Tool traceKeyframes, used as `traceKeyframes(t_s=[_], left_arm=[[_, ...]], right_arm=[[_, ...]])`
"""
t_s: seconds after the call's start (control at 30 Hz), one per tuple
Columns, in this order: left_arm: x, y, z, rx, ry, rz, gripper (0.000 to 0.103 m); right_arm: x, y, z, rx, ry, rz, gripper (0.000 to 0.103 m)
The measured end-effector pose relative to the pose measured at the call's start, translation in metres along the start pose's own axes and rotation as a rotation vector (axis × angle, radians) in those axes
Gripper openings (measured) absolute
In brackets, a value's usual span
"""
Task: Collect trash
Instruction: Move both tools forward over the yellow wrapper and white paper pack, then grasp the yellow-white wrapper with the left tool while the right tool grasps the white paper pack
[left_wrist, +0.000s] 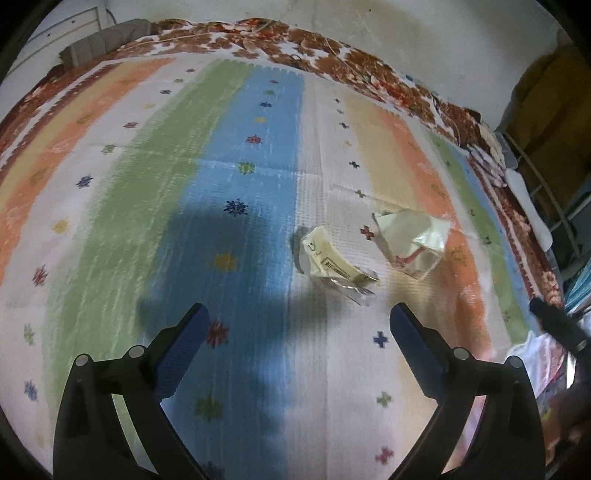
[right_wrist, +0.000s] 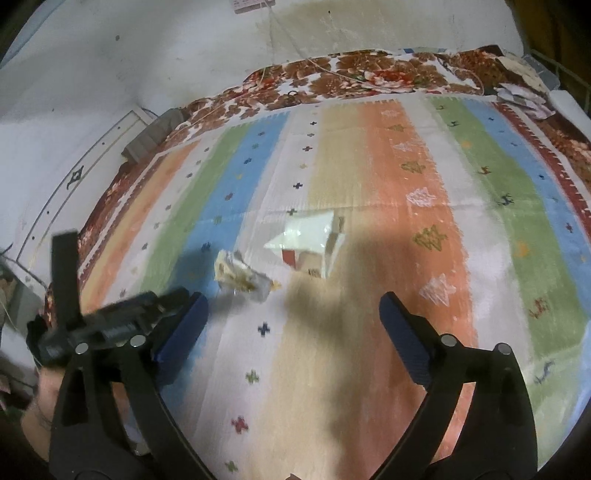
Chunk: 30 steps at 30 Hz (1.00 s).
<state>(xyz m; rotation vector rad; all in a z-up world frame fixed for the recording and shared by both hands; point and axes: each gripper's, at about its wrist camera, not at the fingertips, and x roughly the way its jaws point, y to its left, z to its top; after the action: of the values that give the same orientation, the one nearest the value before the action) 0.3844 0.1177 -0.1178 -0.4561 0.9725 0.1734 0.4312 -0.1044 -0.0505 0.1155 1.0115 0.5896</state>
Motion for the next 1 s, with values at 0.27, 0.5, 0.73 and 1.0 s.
traceKeyframes(t_s=[0.27,0.5,0.73,1.0], left_arm=[[0.027,0.005,0.018,-0.114,0.023,-0.050,0.095],[0.037,-0.009,0.019,-0.108,0.023,0.040,0.093],[0.055,-0.011,0.010,-0.232,0.057,0.045,0.083],[0.055,-0.017,0.003,-0.202,0.009,0.051,0.065]], right_arm=[[0.042,0.001,0.028,0.000,0.017,-0.013,0.090],[0.082,0.009,0.054,-0.048,0.047,-0.078,0.090],[0.118,0.010,0.063,-0.052,0.097,-0.143,0.086],[0.133,0.010,0.059,-0.037,0.148,-0.155,0.064]])
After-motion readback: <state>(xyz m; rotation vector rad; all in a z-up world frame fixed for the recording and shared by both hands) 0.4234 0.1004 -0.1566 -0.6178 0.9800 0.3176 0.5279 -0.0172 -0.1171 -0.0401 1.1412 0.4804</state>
